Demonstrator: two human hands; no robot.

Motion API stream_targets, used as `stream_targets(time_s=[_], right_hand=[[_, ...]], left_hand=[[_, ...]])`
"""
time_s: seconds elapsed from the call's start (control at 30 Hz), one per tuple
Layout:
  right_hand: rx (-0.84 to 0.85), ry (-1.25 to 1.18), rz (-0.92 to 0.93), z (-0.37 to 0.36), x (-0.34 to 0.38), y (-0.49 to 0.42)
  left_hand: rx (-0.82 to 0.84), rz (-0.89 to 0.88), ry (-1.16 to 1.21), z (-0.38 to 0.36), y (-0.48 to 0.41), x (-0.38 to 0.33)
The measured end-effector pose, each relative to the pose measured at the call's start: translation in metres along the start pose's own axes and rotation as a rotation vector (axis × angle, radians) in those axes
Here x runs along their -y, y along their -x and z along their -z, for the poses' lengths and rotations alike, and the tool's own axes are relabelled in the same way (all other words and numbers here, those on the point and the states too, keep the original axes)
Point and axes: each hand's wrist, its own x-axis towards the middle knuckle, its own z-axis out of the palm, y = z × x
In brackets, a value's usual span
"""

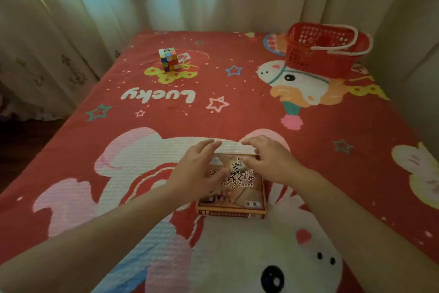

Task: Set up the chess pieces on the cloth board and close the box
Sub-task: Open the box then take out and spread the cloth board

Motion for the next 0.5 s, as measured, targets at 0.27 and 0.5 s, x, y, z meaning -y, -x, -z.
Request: stream_targets(time_s=[0.27,0.5], right_hand=[[-0.112,0.136,0.008,-0.026,-0.008,0.058],[0.003,0.197,0.118,-0.066,-0.001,0.067]], left_hand=[[0.070,-0.059,0.022,-0.025,0.048,0.039],[0.137,-0.147,0.011,-0.039,0.057,0.056]])
